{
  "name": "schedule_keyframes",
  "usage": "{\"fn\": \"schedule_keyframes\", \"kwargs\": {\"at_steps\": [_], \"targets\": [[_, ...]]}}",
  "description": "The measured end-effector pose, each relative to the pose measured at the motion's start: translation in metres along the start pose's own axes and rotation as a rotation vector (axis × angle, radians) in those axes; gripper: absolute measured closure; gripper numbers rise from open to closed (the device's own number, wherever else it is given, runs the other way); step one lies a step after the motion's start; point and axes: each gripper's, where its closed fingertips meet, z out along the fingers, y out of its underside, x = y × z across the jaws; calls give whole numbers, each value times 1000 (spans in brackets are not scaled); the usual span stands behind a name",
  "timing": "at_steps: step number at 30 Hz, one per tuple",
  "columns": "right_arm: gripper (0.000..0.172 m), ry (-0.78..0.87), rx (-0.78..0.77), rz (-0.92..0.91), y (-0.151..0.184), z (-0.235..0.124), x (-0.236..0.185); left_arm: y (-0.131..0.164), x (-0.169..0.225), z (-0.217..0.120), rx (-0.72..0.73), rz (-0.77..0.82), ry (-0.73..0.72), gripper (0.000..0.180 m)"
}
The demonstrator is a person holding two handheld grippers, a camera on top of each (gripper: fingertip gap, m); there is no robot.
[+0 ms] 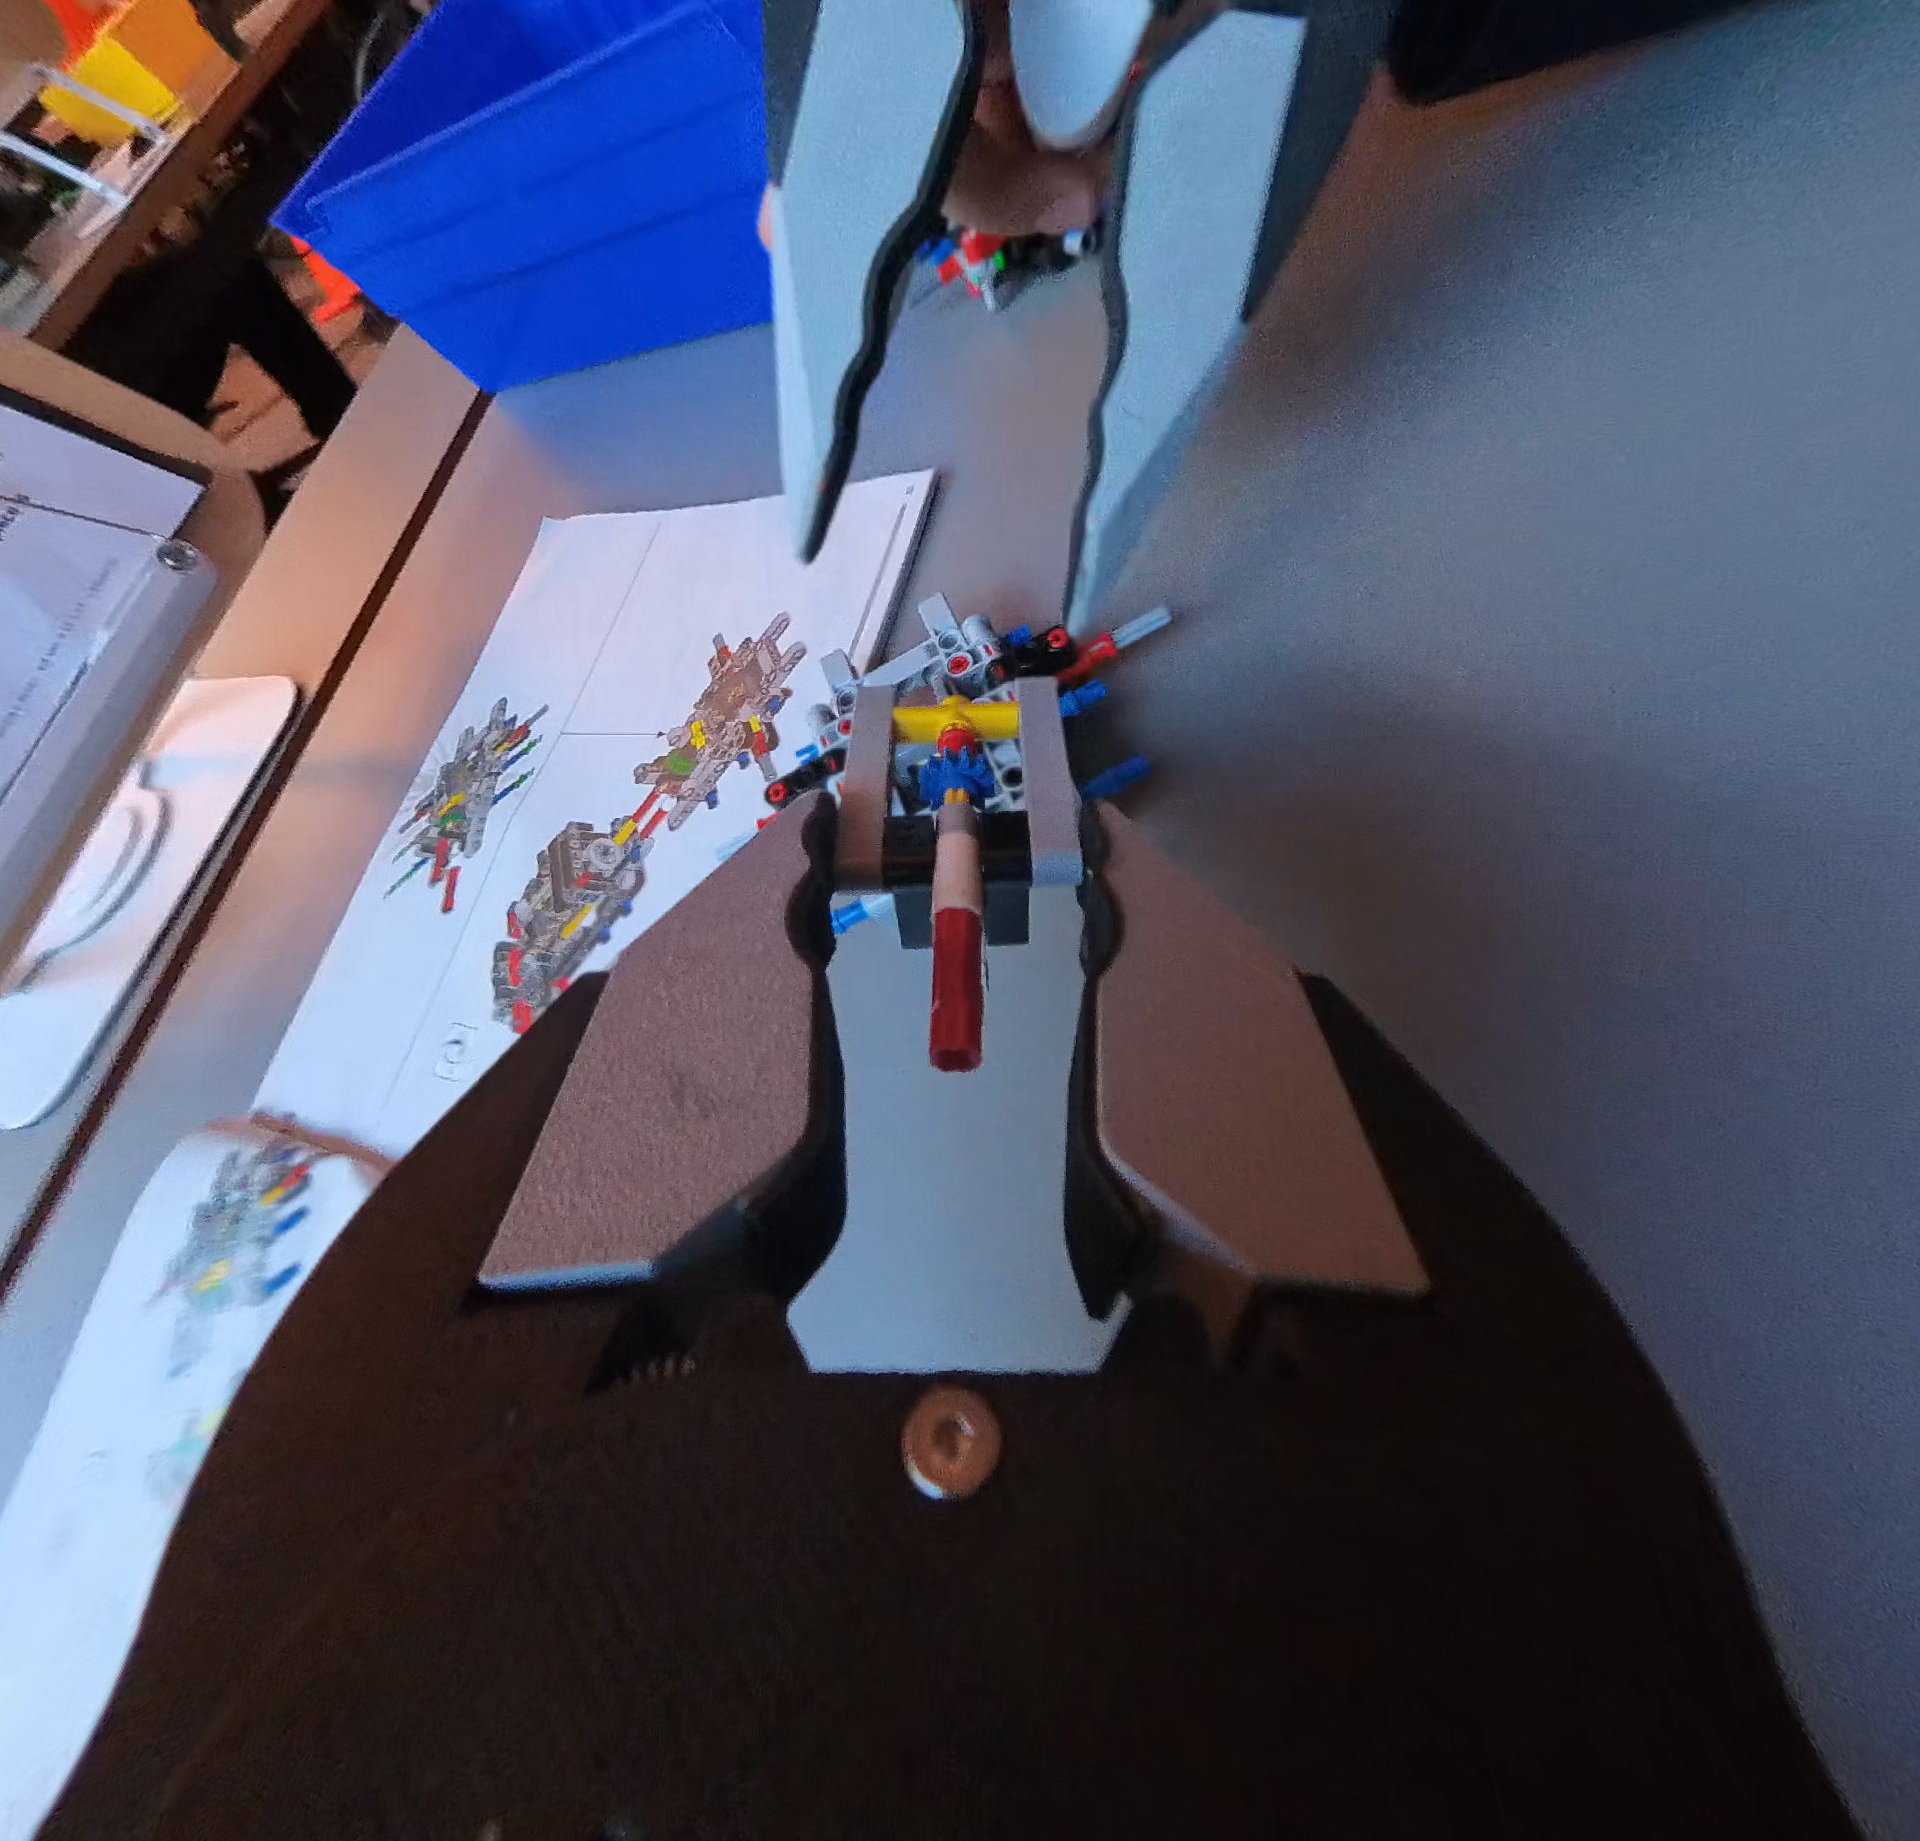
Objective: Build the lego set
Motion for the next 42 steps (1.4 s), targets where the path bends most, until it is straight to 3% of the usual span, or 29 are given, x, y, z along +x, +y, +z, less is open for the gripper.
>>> {"fn": "schedule_keyframes", "kwargs": {"at_steps": [4,8,16,21,23,30,38,42], "targets": [[119,-76,9,82,29,-12,13,5,-4,-8,60,-161,68,138],[122,-143,-35,33,38,-12,21,5,-12,-13,91,-272,90,138],[119,-452,-252,-54,46,16,16,16,-12,-14,47,-284,108,138],[119,-533,-246,-77,46,32,8,25,-13,-15,22,-294,117,138],[127,-560,-224,-80,42,34,1,27,-12,-17,25,-312,139,138],[131,-488,-169,-4,34,33,-9,30,-10,-19,18,-311,158,138],[132,-238,-58,95,30,24,-17,30,-7,-24,53,-326,199,138],[132,-227,-20,125,27,22,-22,30,-5,-21,54,-338,209,138]]}}
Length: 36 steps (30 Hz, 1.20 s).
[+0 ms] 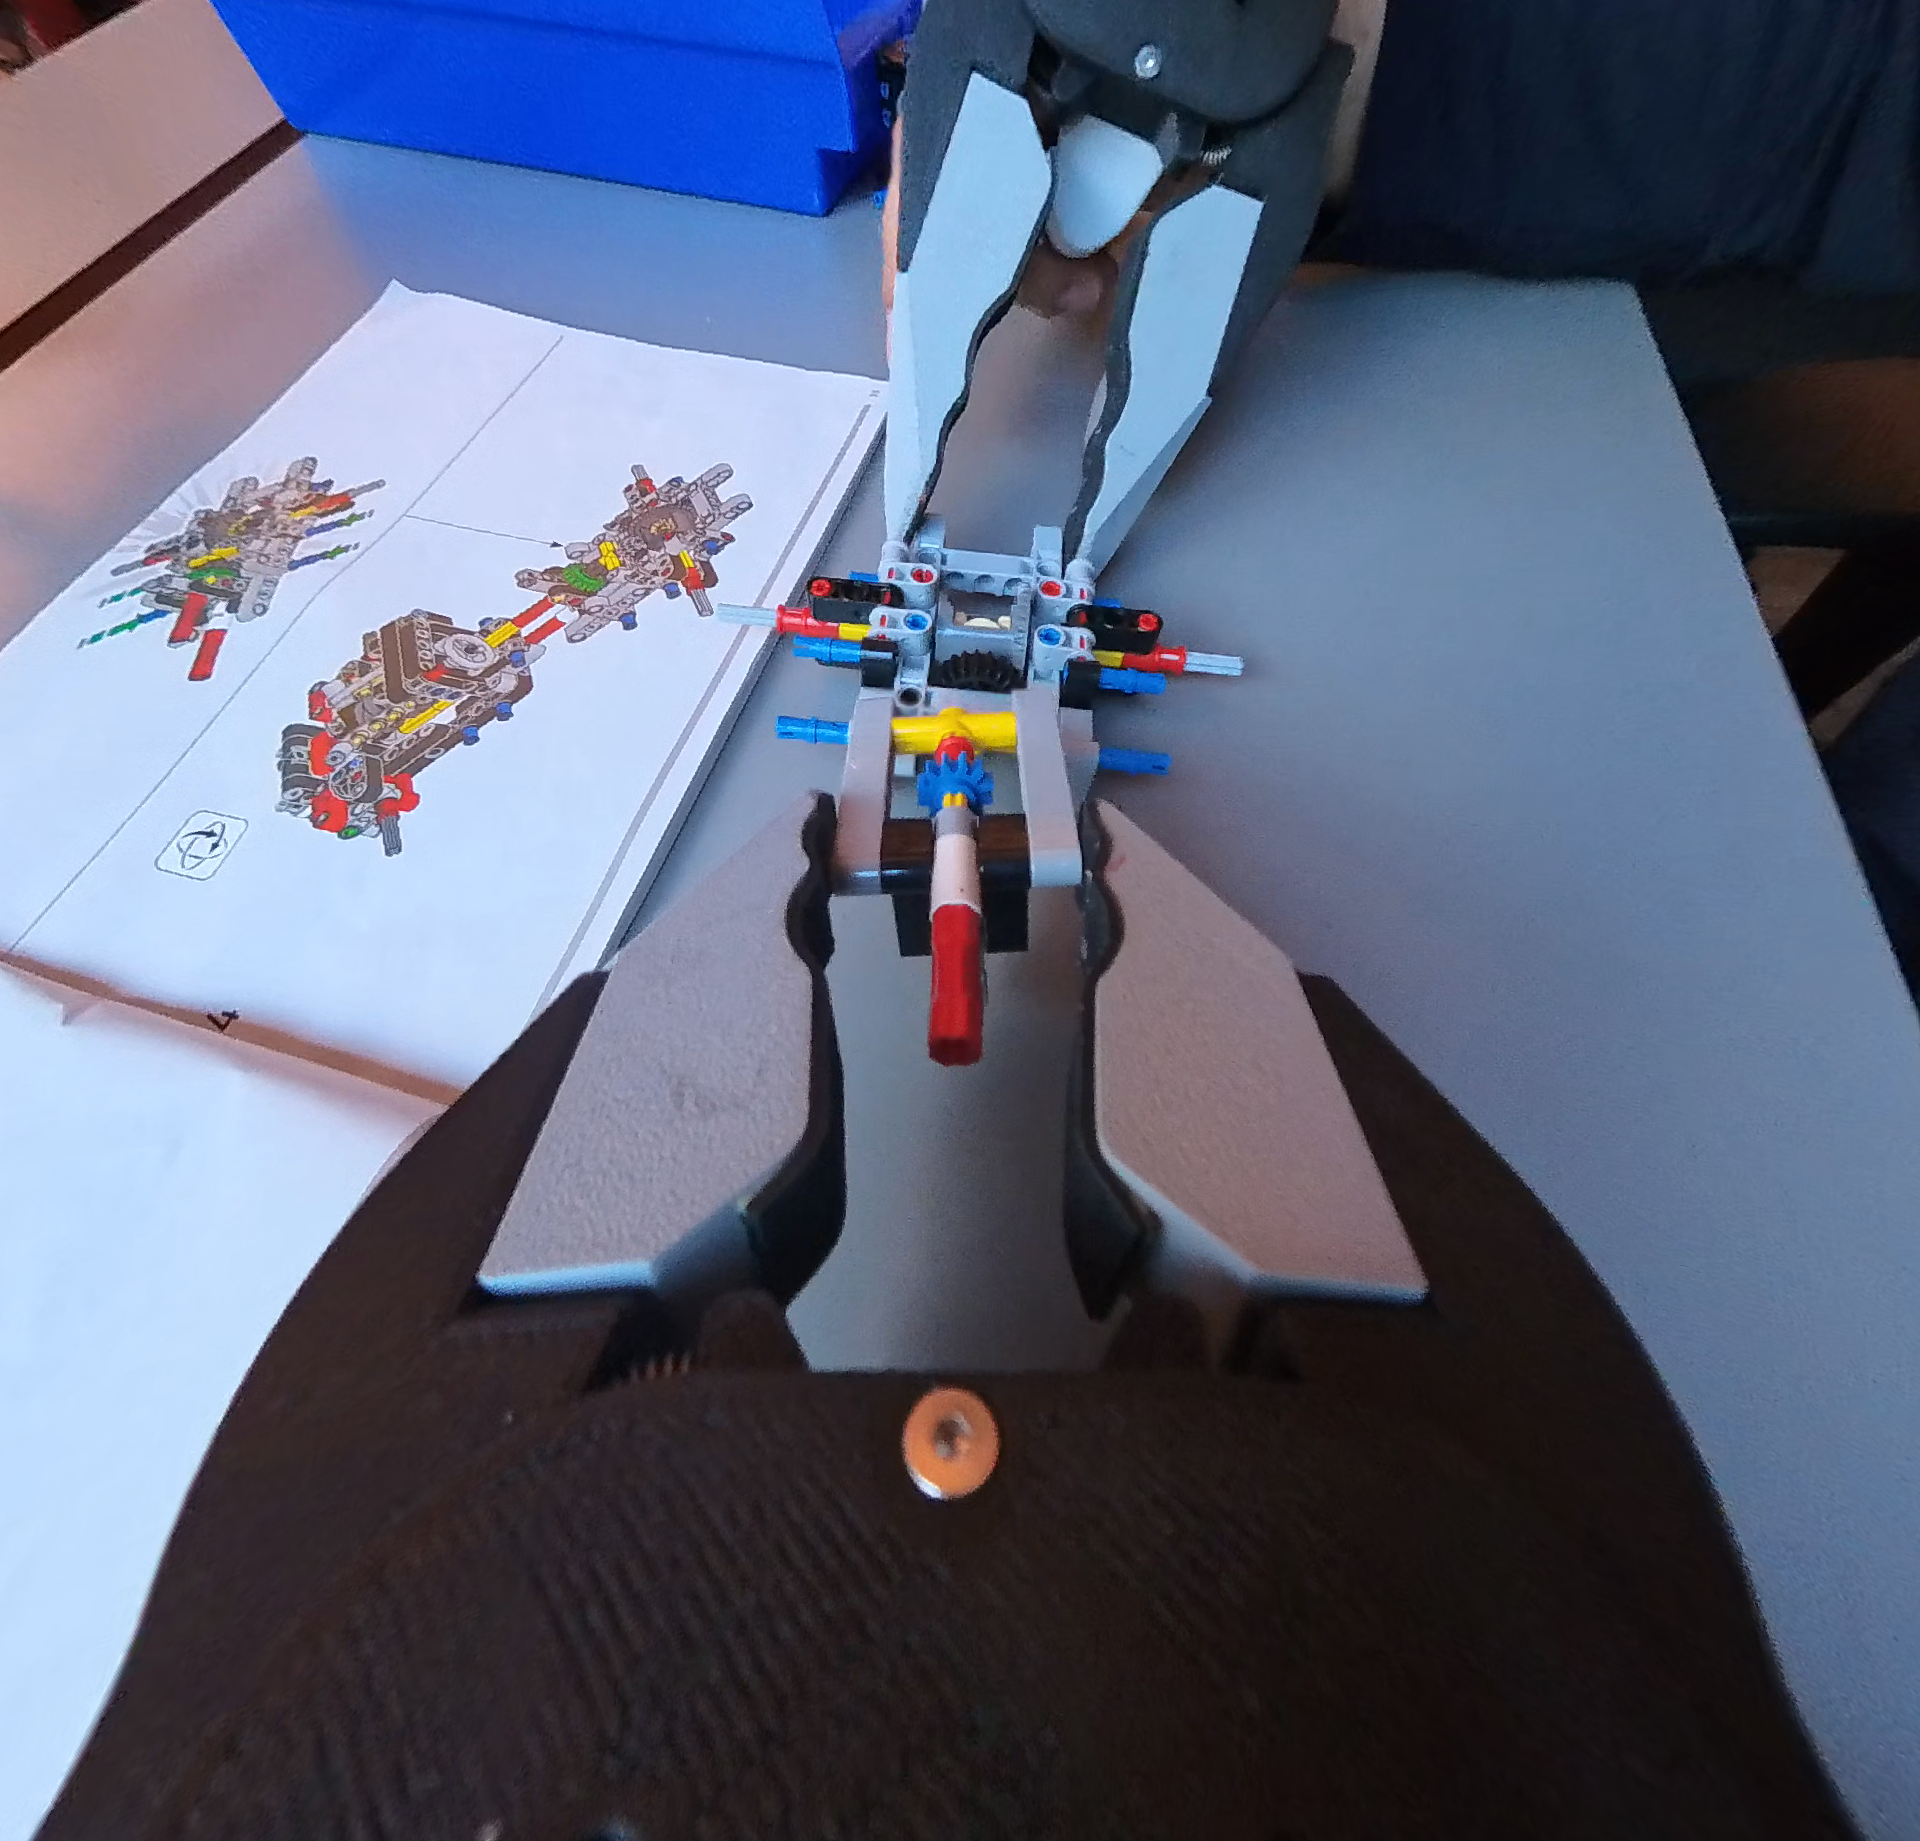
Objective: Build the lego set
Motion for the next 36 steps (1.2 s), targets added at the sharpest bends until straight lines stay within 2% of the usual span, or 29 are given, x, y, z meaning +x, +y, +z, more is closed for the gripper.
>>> {"fn": "schedule_keyframes", "kwargs": {"at_steps": [7,14,22,36], "targets": [[132,-8,17,-7,1,-1,0,7,4,8,-70,66,-9,138],[132,-82,77,79,2,0,-3,9,5,11,-89,139,-40,138],[132,-8,71,-15,-3,0,-3,10,6,9,-89,53,10,138],[132,13,69,-19,-4,0,-2,14,3,6,-144,65,12,138]]}}
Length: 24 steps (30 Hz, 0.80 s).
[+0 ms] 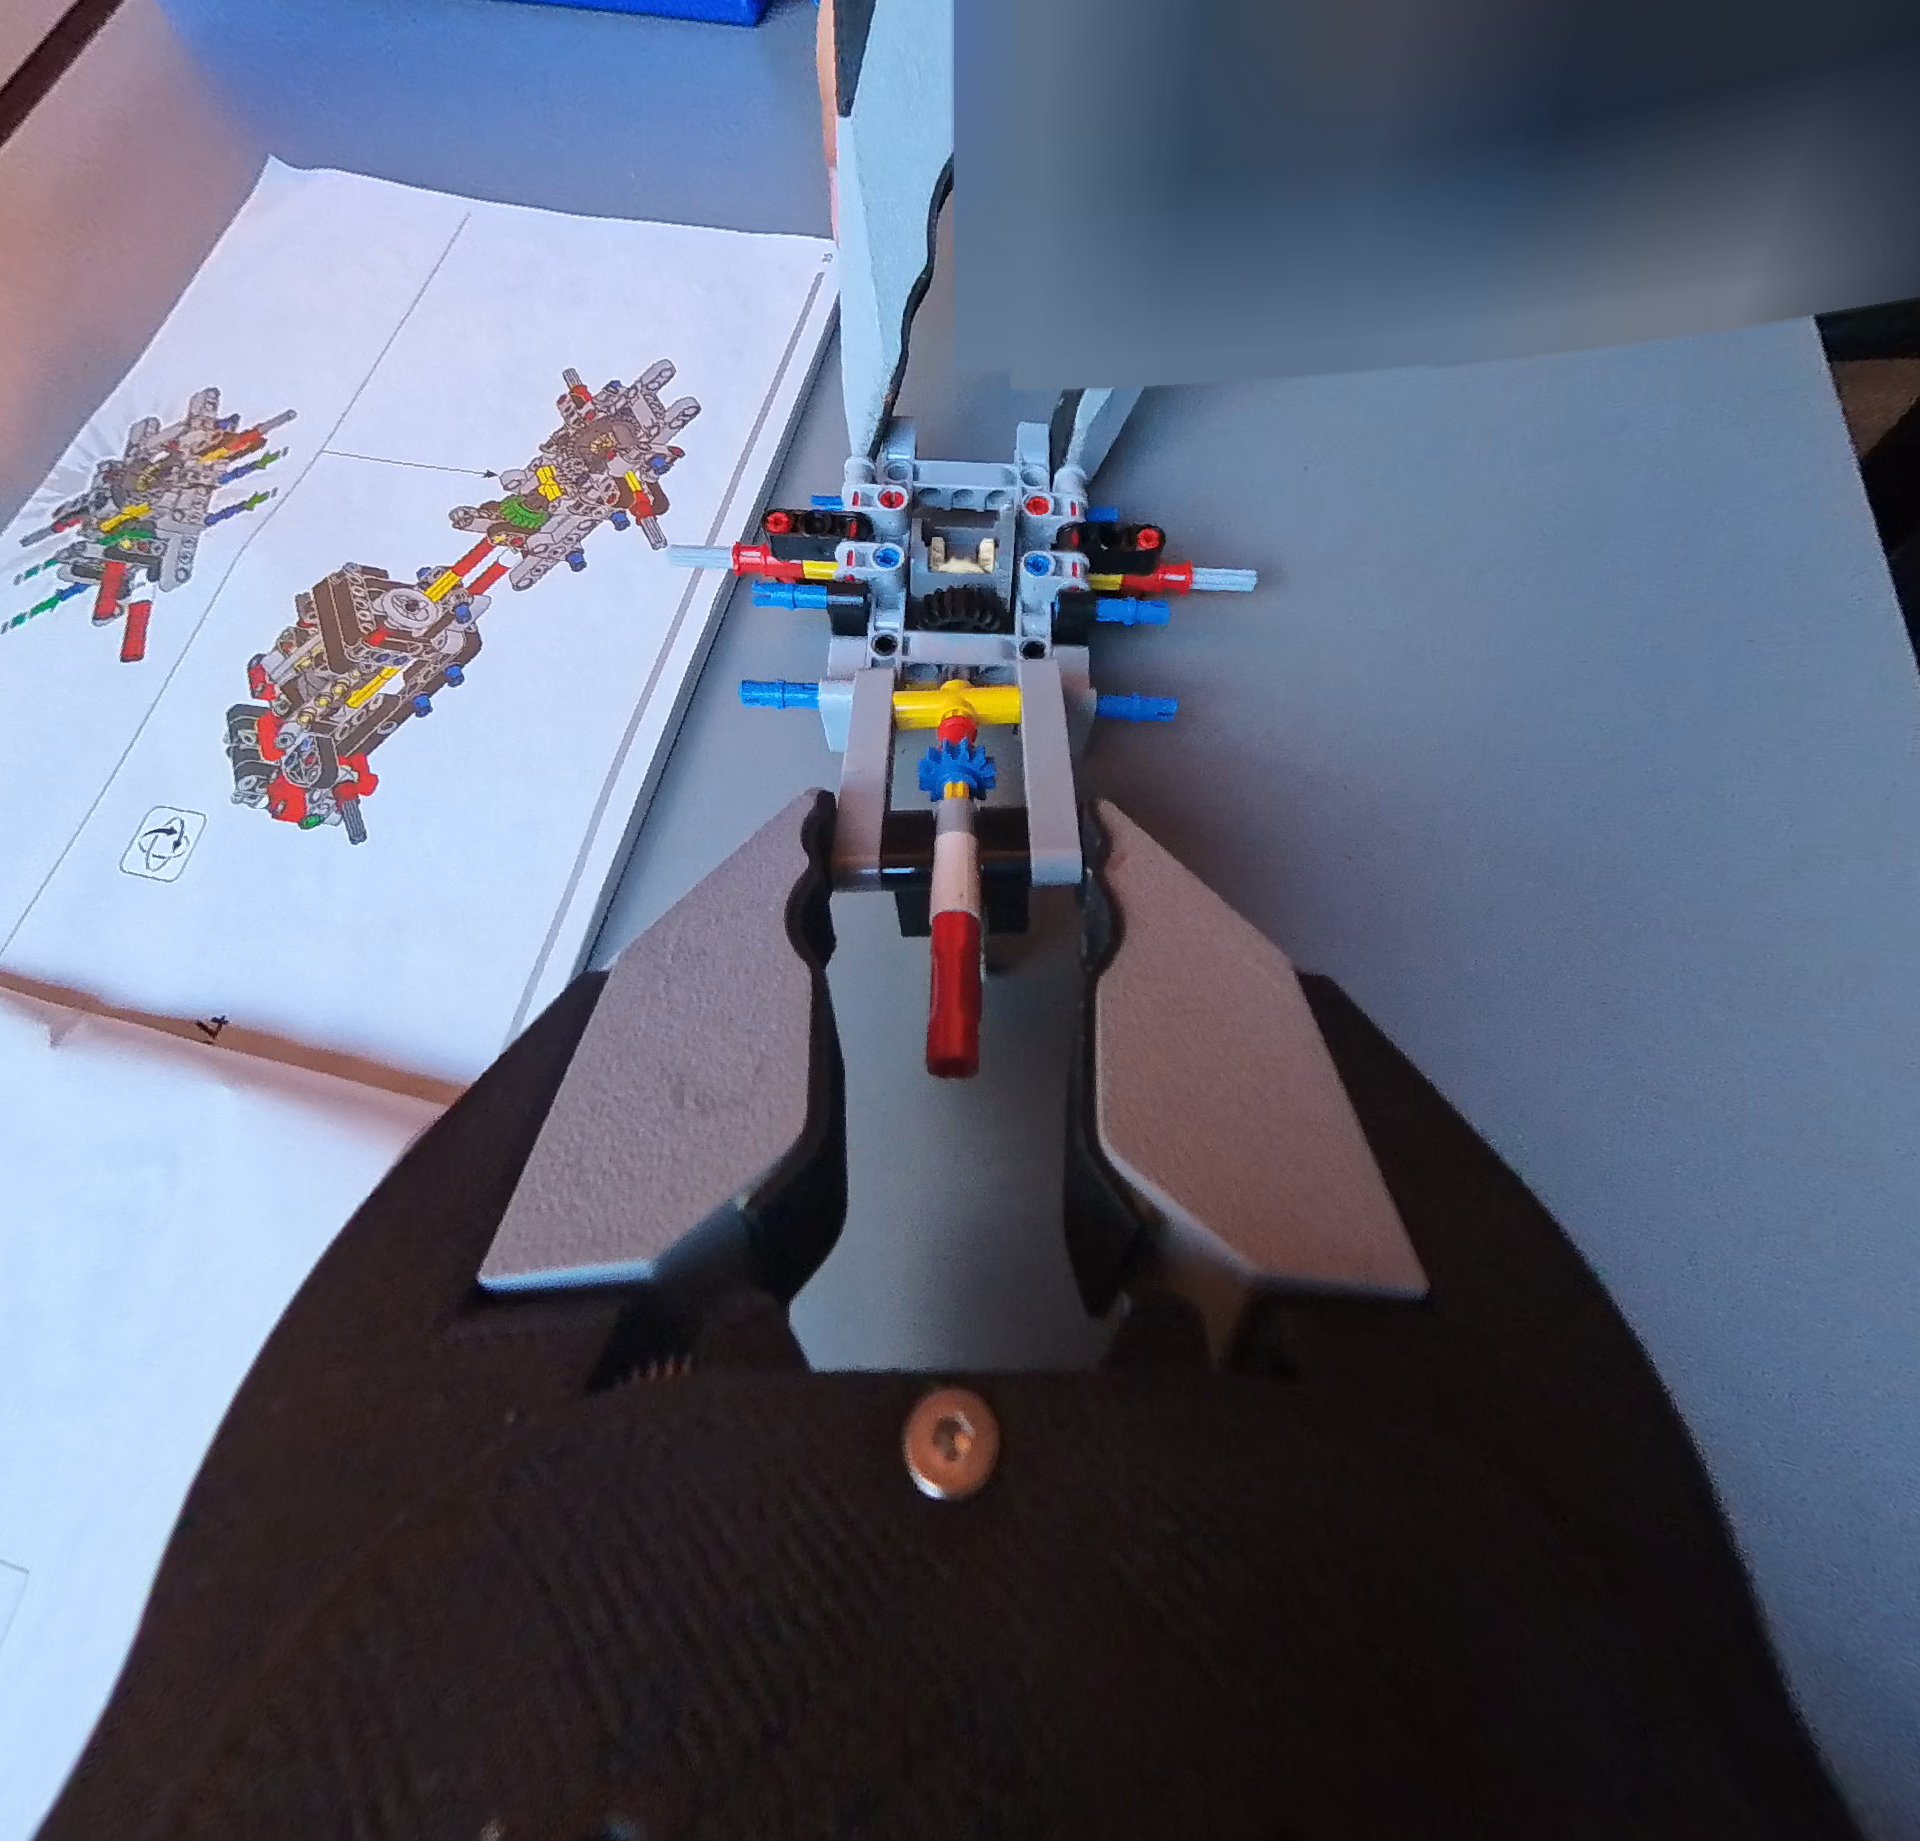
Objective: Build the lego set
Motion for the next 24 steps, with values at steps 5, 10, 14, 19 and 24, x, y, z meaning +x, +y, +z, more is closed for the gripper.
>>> {"fn": "schedule_keyframes", "kwargs": {"at_steps": [5,10,14,19,24], "targets": [[132,-14,9,22,1,0,0,1,-2,-1,-29,34,-2,138],[132,-25,12,44,3,-1,1,3,-4,-2,-51,76,-14,138],[132,-19,12,40,3,-1,1,2,-5,0,-47,85,-15,138],[132,-16,19,30,1,0,1,-1,-4,5,-13,83,16,138],[132,-23,28,44,0,0,1,-4,-4,8,17,62,28,138]]}}
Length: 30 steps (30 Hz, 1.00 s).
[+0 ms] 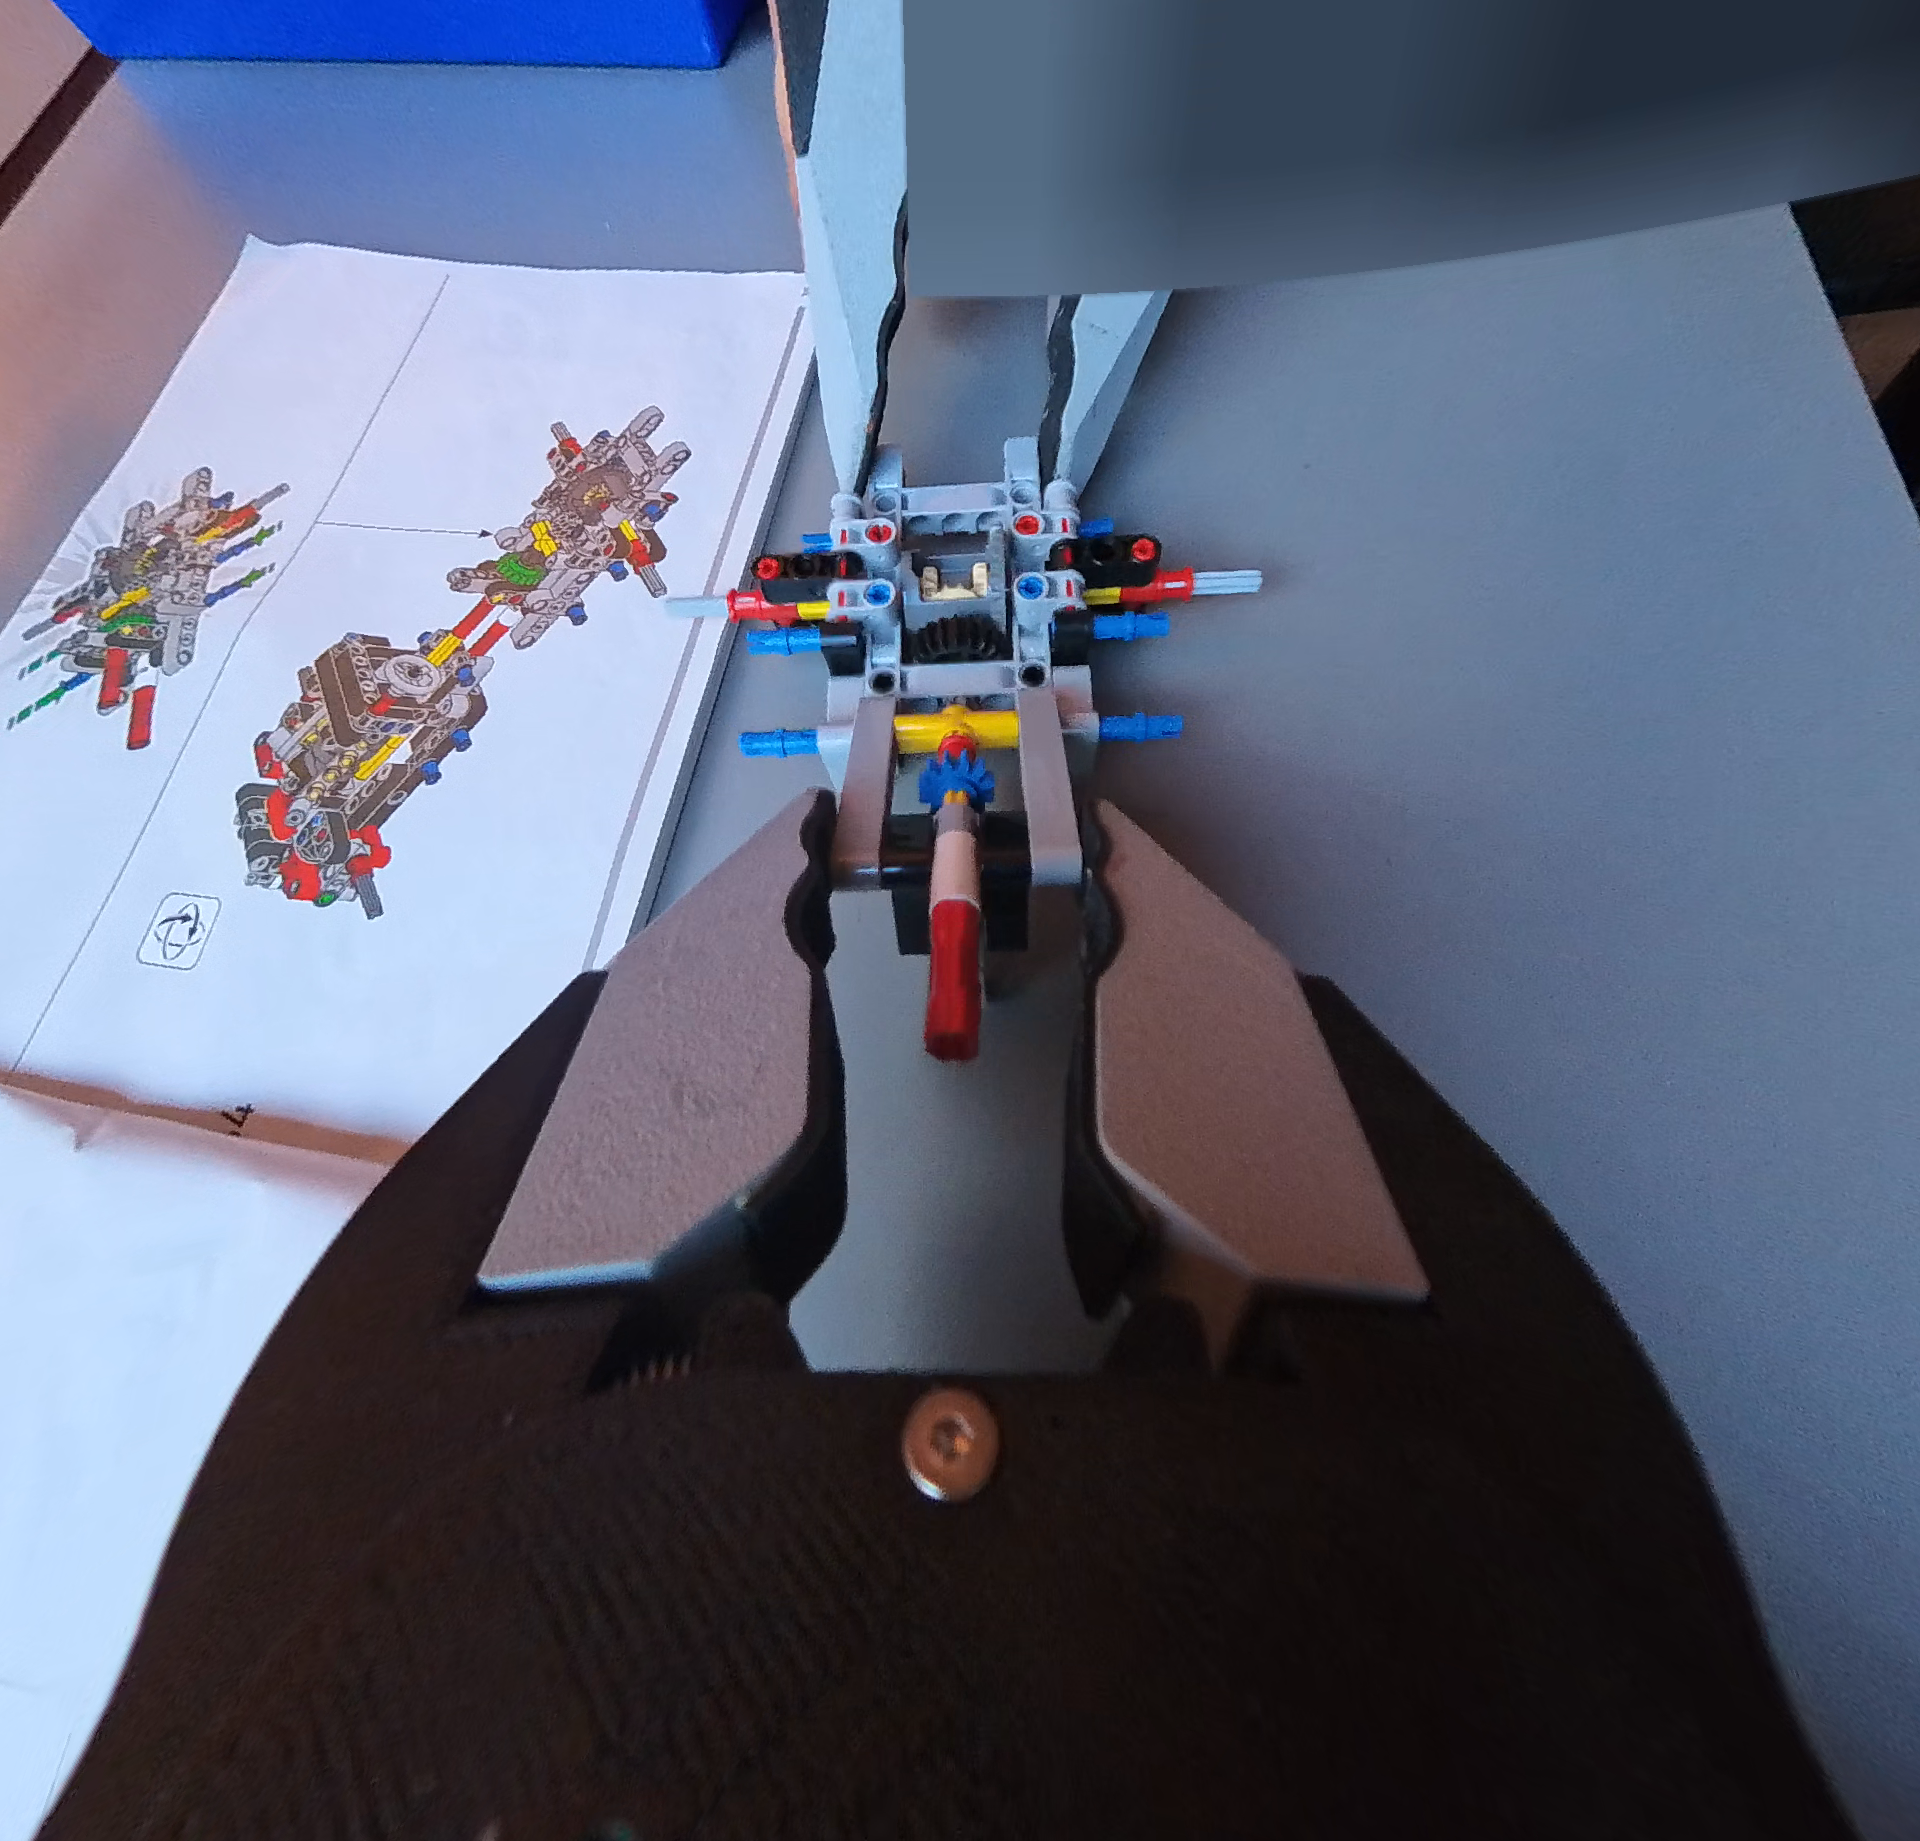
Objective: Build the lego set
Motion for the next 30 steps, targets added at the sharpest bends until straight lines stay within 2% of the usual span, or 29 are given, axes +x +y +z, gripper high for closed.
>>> {"fn": "schedule_keyframes", "kwargs": {"at_steps": [9,10,12,15,19,22,24,26,30], "targets": [[132,-17,-15,17,2,1,-1,-4,0,8,16,-35,-13,138],[132,-20,-15,19,3,1,-1,3,1,10,-33,-37,-9,135],[132,-22,-16,23,3,0,-1,17,2,17,-130,-56,-9,115],[132,-23,-16,24,3,0,-1,16,3,18,-130,-96,16,127],[132,-26,-16,26,3,0,-1,19,-7,7,-128,-117,-28,112],[132,-31,-16,30,4,0,-1,-1,-13,-14,-16,-146,-47,116],[132,-34,-16,32,4,0,-1,-17,-14,-25,52,-148,-46,130],[132,-36,-16,31,4,0,-1,-19,-11,-23,31,-137,-33,134],[132,-38,-16,36,4,0,-1,-4,-6,-10,-58,-143,6,127]]}}
